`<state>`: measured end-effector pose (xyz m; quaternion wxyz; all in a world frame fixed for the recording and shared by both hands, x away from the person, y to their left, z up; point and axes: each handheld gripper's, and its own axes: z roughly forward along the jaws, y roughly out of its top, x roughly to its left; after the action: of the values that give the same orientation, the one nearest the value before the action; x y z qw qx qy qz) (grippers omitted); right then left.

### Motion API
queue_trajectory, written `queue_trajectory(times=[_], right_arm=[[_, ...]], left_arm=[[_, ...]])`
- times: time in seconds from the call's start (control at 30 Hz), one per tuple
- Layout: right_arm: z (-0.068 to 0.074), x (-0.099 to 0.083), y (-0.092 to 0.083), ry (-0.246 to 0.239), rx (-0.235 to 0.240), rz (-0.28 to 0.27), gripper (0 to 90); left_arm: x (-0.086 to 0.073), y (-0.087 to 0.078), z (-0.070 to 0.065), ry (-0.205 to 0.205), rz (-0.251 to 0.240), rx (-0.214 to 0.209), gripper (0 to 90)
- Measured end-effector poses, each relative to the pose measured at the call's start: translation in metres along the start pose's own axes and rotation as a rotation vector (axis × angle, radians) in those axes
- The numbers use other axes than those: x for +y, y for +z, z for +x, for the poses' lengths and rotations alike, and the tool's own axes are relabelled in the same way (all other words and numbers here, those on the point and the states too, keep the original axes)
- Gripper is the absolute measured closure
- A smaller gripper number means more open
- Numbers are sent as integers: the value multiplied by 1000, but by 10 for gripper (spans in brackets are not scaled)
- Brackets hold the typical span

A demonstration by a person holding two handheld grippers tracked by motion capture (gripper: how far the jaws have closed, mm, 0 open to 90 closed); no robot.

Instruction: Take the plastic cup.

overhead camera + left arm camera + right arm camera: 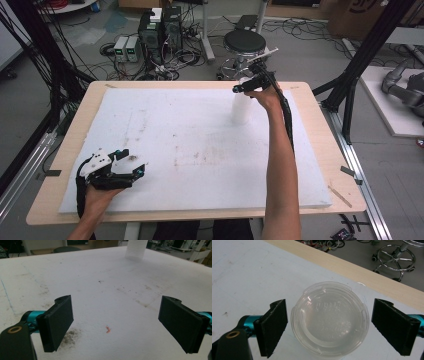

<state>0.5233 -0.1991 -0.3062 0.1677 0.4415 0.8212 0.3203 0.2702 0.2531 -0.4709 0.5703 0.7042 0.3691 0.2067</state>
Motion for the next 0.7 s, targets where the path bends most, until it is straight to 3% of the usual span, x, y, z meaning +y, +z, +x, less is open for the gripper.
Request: queue_trajectory(times=[0.2,0.3,0.7], right_arm=[[3,0,6,-11,-13,21,169],[3,0,8,-6,-9,29,238],[5,-4,11,23,-13,66,293]], left_arm=[[0,0,0,1,0,-1,125],[0,0,0,1,-4,1,124],[0,0,0,0,-1,-2,125]])
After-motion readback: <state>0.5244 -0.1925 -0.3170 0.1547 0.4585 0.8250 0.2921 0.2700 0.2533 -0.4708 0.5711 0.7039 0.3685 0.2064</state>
